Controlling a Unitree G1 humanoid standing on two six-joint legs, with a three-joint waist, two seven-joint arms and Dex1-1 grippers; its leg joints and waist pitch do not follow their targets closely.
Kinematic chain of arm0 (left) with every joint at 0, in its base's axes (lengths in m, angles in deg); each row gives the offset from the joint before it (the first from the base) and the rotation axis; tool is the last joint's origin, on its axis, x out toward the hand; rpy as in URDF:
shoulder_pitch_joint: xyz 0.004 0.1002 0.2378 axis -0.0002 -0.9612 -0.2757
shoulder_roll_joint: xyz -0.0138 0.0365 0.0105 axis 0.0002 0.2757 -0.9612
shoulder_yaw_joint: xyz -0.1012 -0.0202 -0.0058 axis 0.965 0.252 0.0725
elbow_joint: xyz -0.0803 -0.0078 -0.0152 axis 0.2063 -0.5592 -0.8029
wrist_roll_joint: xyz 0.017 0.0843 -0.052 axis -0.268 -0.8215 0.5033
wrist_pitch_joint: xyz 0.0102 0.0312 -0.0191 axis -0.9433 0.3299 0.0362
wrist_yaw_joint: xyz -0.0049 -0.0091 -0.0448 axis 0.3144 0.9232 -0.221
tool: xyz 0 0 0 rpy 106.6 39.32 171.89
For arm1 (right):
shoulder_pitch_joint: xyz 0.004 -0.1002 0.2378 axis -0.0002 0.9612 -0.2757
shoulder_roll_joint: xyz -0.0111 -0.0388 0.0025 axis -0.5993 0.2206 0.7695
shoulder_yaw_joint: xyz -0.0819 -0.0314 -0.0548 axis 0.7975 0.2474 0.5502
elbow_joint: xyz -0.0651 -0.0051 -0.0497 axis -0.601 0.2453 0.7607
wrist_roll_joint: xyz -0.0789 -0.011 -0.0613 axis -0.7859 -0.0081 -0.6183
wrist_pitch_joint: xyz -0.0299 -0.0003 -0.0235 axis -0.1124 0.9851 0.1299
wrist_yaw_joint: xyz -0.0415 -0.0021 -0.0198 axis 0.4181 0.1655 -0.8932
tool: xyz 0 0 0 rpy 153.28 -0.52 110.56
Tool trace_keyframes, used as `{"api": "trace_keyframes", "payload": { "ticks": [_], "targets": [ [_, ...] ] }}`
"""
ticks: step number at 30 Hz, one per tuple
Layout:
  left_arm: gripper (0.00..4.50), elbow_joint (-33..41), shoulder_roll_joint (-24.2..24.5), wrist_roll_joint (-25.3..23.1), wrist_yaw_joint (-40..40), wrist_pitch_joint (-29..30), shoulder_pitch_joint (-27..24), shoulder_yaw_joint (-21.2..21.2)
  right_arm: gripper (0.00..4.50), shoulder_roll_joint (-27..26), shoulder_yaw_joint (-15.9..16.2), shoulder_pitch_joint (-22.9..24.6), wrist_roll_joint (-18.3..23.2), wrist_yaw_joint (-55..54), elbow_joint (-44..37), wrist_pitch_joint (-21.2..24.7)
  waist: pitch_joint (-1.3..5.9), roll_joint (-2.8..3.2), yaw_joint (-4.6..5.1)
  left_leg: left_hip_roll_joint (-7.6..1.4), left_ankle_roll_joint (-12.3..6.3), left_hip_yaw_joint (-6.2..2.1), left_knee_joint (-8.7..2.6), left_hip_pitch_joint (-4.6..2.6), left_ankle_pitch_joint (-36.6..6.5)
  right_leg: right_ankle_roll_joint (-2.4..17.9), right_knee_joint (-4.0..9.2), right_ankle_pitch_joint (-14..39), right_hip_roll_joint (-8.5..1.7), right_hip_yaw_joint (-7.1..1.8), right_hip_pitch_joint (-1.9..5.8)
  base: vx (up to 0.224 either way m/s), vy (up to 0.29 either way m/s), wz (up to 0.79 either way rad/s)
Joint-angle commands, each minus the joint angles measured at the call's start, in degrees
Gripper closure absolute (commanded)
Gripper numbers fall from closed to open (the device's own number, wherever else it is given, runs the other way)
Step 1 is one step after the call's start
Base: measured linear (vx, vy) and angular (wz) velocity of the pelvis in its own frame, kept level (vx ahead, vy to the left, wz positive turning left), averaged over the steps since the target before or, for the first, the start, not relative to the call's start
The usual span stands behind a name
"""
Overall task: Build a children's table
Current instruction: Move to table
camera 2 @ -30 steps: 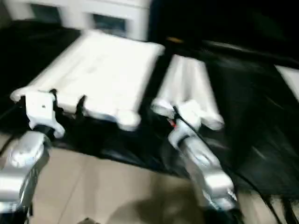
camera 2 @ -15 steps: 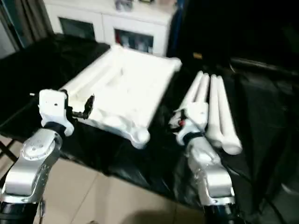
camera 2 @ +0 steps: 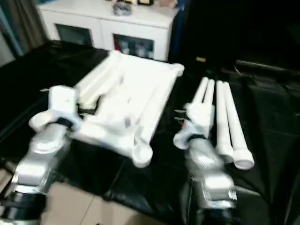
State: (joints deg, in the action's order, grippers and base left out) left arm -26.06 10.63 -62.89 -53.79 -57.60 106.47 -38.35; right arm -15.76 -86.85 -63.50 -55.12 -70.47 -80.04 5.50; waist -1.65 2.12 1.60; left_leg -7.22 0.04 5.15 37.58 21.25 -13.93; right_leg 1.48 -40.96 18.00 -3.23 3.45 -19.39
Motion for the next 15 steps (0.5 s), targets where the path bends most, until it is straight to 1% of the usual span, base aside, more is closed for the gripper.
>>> {"api": "trace_keyframes", "payload": {
  "ticks": [1,2,3,4,5,6,7,8,9,10,11,12,13,14,15],
  "targets": [
    [0.05,-0.54,-0.67,-0.19,-1.25,-0.35,1.84,-1.26,0.0,1.04,-1.87,0.38,0.06,-0.62,-0.7,0.38,3.84,-0.67,0.69,-6.87,-25.08,-4.64,-2.53,-4.84,25.21,-4.21,4.6,-12.76,-5.63,-4.37,-4.46,0.0,0.0,0.0],
    [0.05,-1.45,-0.52,-0.23,-1.72,-0.73,2.52,-1.43,0.0,1.07,-2.06,0.41,0.19,-0.87,-1.0,0.61,3.94,-2.31,-0.37,-2.62,-20.1,-1.57,-0.62,-1.22,20.72,-5.96,7.16,-19.09,-7.06,-5.85,-1.97,0.0,0.0,0.0],
    [0.05,-1.54,-0.49,-0.24,-1.75,-0.78,2.6,-1.46,0.0,1.07,-2.08,0.41,0.2,-0.88,-1.03,0.64,4.49,-3.72,-2.42,0.31,-8.71,2.67,2.44,1.07,6.62,-5.24,7.97,-21.8,-6.98,-12.84,0.52,0.0,0.0,0.0],
    [0.05,-2.27,-0.25,-0.39,-2.01,-1.14,3.18,-1.69,0.0,1.02,-2.25,0.42,0.34,-0.89,-1.29,0.98,4.61,-4.17,-4.52,-0.27,-3.06,1.21,4.34,3.53,-3.32,-2.56,8.66,-26.67,-8.81,-17.24,2.75,0.013,0.078,-0.35],
    [0.05,-2.36,-0.22,-0.42,-2.04,-1.17,3.25,-1.73,0.0,1.01,-2.27,0.43,0.37,-0.88,-1.32,1.03,4.39,-3.99,-5.02,-0.19,-1.46,0.21,5.65,4.74,-4.43,-0.74,8.35,-31.24,-9.23,-18.89,3.34,0.013,0.078,-0.35],
    [0.05,-2.86,0.08,-0.76,-2.08,-1.64,3.65,-2.01,0.0,0.94,-2.42,0.39,0.46,-0.78,-1.41,1.29,4.34,-3.7,-5.64,0.63,1.09,-1.33,7.69,5.99,-5.33,2.43,7.51,-44.79,-8.03,-20.76,3.57,-0.012,0.137,-0.53],
    [0.05,-3.58,0.69,-1.63,-1.81,-2.51,4.24,-2.57,0.0,0.86,-2.56,0.28,0.35,-0.47,-1.42,1.53,3.94,-2.66,-5.94,0.26,4.16,-2.29,4.38,4.73,-2.67,3.74,6.6,-49.56,-2.83,-19.21,2.19,-0.045,0.153,-0.53],
    [0.05,-3.67,0.73,-1.68,-1.78,-2.51,4.31,-2.59,0.0,0.86,-2.57,0.26,0.33,-0.43,-1.39,1.54,3.53,-1.69,-5.49,0.24,7.13,-1.62,0.34,2.56,0.31,2.66,5.83,-44.86,2.03,-16.75,1.21,-0.045,0.153,-0.53],
    [0.05,-4.27,0.87,-2.06,-1.7,-2.77,4.71,-2.62,0.0,0.83,-2.62,0.13,0.14,-0.22,-1.27,1.59,3.72,1.6,-5.07,-2.93,8.23,-0.89,-3.01,-2.28,4.79,-0.44,3.31,-30.36,4.93,-11.82,-3.36,-0.077,0.137,-0.57],
    [0.05,-4.82,1.03,-2.27,-2.11,-3.24,5.0,-2.4,0.0,0.76,-2.75,0.0,0.11,-0.17,-1.13,1.65,3.16,2.05,-3.04,-8.72,14.34,-2.16,-6.69,-2.52,3.51,0.38,1.06,-8.69,3.59,-6.53,-5.32,-0.103,0.135,-0.54],
    [0.05,-5.03,1.08,-2.33,-2.34,-3.43,5.14,-2.26,0.0,0.81,-2.75,-0.09,0.14,-0.23,-1.05,1.68,3.04,2.74,-2.67,-13.25,16.16,-2.14,-9.15,-2.9,-2.84,-0.28,1.05,-0.87,1.24,-3.67,-5.73,-0.103,0.135,-0.54],
    [0.05,-5.08,1.09,-2.34,-2.39,-3.47,5.17,-2.22,0.0,0.82,-2.75,-0.11,0.15,-0.25,-1.03,1.69,3.06,2.39,-2.68,-15.69,14.5,-2.12,-10.29,-3.13,-2.5,-0.52,0.46,-1.31,0.38,-2.59,-6.24,-0.112,0.059,-0.4],
    [0.05,-5.21,1.13,-2.21,-2.77,-3.54,5.32,-2.08,0.0,0.88,-2.78,-0.22,0.22,-0.29,-0.93,1.74,3.9,2.6,-3.64,-18.45,10.01,-0.58,-10.21,-3.65,2.79,0.03,-0.51,-3.3,-1.01,-0.82,-7.09,-0.111,-0.046,-0.31],
    [0.05,-5.42,1.12,-2.14,-3.03,-3.64,5.49,-1.99,0.0,0.93,-2.84,-0.34,0.28,-0.29,-0.83,1.81,4.16,2.37,-4.03,-19.49,7.23,0.41,-9.68,-4.47,5.34,1.0,-0.63,-4.57,-1.68,-0.36,-7.85,-0.111,-0.046,-0.31],
    [0.05,-5.56,1.32,-2.31,-3.38,-3.73,5.68,-2.23,0.0,0.99,-2.92,-0.47,0.3,-0.29,-0.7,1.86,4.48,1.92,-4.58,-19.96,1.76,2.49,-8.76,-5.35,9.01,3.35,-0.73,-7.54,-2.47,0.39,-8.55,-0.106,-0.111,-0.42]
  ]
}}
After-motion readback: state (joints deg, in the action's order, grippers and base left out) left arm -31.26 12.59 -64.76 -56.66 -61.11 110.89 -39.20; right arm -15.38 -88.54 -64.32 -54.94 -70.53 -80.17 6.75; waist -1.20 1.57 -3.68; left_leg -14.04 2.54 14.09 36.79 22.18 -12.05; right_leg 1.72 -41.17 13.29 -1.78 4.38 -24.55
